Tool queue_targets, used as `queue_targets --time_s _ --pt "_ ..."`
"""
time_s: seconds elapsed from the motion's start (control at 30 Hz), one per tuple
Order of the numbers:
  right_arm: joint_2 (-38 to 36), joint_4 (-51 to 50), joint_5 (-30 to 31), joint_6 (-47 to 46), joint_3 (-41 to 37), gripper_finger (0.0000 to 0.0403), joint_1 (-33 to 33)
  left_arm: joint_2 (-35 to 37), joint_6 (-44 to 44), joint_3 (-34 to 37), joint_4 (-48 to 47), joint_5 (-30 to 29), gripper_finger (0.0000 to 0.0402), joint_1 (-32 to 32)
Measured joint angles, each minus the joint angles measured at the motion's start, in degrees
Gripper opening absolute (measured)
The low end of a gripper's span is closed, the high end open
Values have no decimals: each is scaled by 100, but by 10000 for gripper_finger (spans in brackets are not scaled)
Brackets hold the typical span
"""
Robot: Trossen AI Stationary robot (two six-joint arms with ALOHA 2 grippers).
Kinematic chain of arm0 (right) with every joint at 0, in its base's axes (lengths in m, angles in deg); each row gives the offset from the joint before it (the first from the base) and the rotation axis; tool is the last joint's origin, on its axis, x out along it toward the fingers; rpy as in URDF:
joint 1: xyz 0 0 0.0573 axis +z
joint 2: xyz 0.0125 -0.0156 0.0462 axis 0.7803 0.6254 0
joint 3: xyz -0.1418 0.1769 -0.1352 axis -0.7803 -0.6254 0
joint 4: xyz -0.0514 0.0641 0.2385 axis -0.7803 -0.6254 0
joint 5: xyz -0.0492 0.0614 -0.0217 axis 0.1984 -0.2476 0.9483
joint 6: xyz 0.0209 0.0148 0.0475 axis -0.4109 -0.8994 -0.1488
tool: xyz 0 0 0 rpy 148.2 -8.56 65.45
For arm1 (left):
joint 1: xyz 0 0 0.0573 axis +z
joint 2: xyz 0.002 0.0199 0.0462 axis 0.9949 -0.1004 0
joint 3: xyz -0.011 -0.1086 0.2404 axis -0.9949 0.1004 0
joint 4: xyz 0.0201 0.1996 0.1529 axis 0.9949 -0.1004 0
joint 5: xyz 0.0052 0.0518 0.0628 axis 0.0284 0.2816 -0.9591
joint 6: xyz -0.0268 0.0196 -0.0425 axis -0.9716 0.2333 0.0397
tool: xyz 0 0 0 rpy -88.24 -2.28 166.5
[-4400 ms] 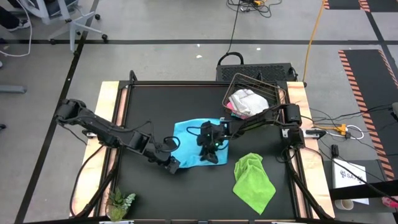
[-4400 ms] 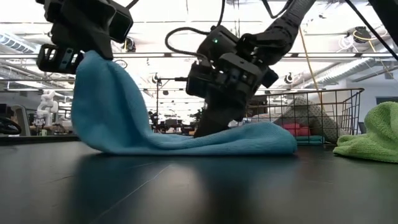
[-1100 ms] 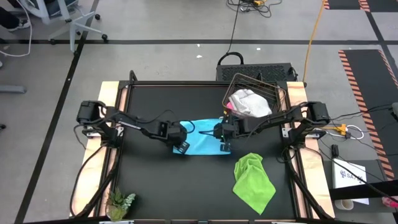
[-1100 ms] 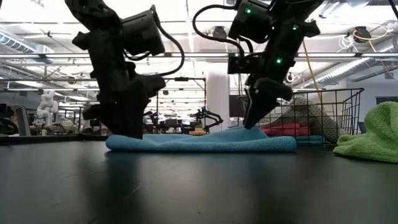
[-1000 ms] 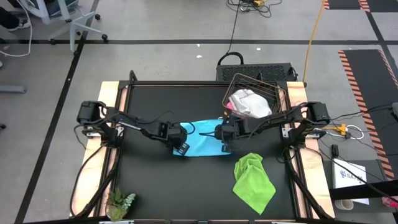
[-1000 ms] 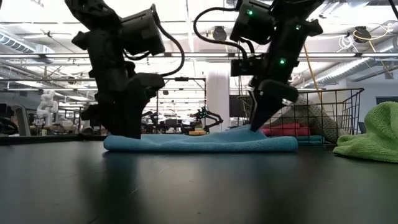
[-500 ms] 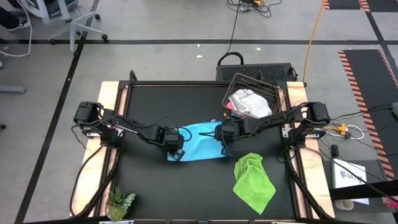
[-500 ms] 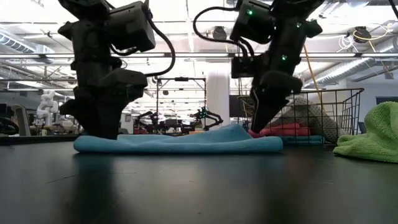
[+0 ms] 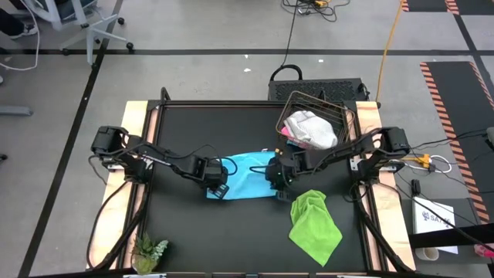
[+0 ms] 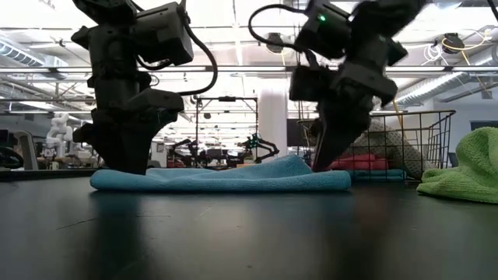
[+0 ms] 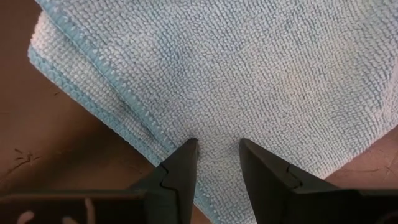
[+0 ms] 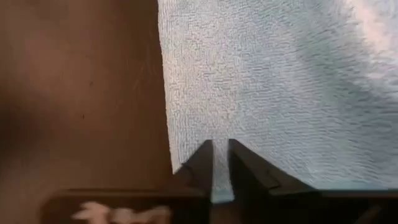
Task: Fold microfiber towels
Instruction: Fold the blue towel
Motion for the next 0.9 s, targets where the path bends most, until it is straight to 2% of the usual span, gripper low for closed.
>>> queue_targets --time_s 0.07,0.17,0.23,0.43,0.57,0.63,0.8,0.9 --pt "0 563 0 -167 -303 14 -2 0 -10 0 3 -19 127 0" --pt "0 1247 -7 -742 -735 8 -4 0 -27 0 4 -20 127 0" --pt "-9 1276 -73 -1132 -913 8 22 0 -27 0 4 -18 127 0" --pt "-26 967 -1058 -1717 -1219 3 252 0 -25 -2 63 -20 127 2" --pt "-131 943 -1238 -1734 -1219 1 392 0 -27 -4 66 8 127 0" --pt "-277 861 -1151 -1649 -1239 1 400 0 -31 -7 67 19 127 0" --pt "-892 780 -357 -1322 -1257 1 337 5 -53 -7 22 -4 127 0" --pt "-1336 806 -109 -1080 -1254 1 256 89 7 6 71 -20 127 -21"
